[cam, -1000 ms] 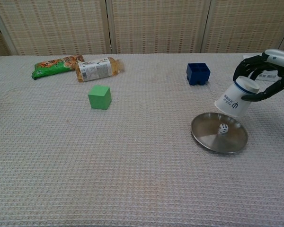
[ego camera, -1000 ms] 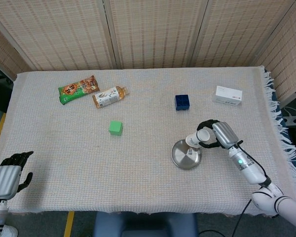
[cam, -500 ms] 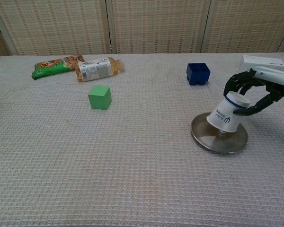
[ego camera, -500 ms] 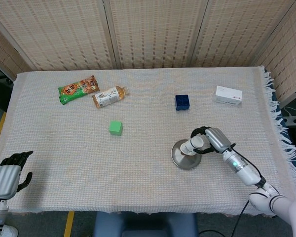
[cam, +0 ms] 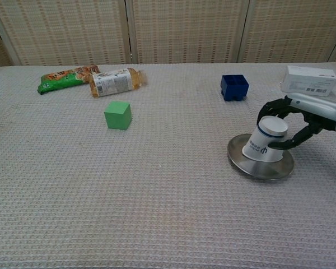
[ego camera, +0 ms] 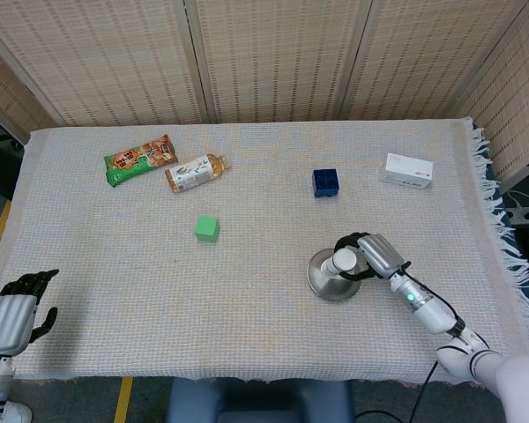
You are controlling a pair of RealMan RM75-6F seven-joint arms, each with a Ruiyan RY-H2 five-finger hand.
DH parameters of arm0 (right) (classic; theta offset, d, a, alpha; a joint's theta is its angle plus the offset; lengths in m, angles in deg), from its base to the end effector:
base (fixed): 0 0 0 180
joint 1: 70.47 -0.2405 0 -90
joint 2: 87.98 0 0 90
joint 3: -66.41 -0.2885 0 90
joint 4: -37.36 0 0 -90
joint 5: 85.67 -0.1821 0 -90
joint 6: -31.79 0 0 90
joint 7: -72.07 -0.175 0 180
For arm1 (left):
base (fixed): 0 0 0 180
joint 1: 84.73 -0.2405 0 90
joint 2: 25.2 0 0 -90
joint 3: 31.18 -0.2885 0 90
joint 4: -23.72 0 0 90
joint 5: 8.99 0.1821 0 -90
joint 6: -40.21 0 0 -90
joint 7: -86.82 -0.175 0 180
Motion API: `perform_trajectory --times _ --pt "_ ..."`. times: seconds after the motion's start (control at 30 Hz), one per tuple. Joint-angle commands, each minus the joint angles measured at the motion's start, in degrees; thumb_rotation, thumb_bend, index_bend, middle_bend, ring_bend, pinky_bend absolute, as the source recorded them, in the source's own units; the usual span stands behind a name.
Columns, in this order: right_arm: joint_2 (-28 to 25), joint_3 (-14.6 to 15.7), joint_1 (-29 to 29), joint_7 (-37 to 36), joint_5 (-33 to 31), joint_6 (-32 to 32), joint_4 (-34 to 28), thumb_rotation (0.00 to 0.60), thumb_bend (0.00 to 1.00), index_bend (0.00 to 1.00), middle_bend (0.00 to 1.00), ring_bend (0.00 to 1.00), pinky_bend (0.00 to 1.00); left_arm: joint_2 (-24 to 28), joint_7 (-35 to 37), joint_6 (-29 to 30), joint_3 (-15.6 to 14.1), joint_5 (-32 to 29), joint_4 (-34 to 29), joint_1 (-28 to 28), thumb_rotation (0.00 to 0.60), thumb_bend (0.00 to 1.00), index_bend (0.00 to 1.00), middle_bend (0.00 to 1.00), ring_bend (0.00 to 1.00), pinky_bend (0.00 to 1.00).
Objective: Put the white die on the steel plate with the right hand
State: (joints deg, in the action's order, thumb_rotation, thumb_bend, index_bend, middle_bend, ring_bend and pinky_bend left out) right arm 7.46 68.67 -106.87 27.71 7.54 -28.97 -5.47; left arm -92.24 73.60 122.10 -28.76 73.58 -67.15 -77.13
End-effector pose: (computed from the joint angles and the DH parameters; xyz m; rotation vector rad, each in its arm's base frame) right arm -0.2829 -0.3887 0.0019 1.8260 -1.2603 1.1110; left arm -0.3342 0.2266 0.1767 -1.4656 -0.7879 -0.7204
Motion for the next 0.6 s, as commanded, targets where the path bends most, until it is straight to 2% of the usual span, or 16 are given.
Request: perform_trajectory --times 0.03,0.13,0.3,0.5,0.6 --pt "2.51 -0.91 0.83 3.23 -0.56 -2.23 2.62 0.6 0.14 0.52 0.48 0.32 0.35 0.01 0.03 0.01 0.0 -0.02 -0.01 -0.02 0.6 0.4 0.18 0.22 0.2 0.31" --pt "2.38 0.01 0.67 0.62 -0.17 -1.08 1.54 0.6 0.14 0.52 0.48 0.32 0.35 0.03 0.08 0.03 0.02 -0.09 -0.03 -0.05 0.6 0.4 0.18 0.22 0.2 0.31" --pt "-1.32 3.74 -1.11 -9.21 2.76 2.01 -3.22 0.6 0.14 0.52 0.48 0.32 0.35 0.08 0.16 0.19 0.03 -0.01 -0.05 -0.1 0.6 0.4 0.18 0.22 0.2 0.31" --pt "-2.08 4.96 -1.54 -11.69 3.92 1.43 -4.04 0.6 0.14 0.52 0.48 0.32 0.35 0.07 0.23 0.23 0.04 0.02 -0.02 -0.1 0.6 0.4 0.18 0.22 0.2 0.31" --pt "-1.02 3.8 -0.97 -7.03 2.96 0.4 -2.32 0.6 0.14 0.52 0.48 0.32 0.35 0.11 0.23 0.24 0.05 0.02 -0.04 -0.11 0.6 0.4 0.18 0.22 0.2 0.31"
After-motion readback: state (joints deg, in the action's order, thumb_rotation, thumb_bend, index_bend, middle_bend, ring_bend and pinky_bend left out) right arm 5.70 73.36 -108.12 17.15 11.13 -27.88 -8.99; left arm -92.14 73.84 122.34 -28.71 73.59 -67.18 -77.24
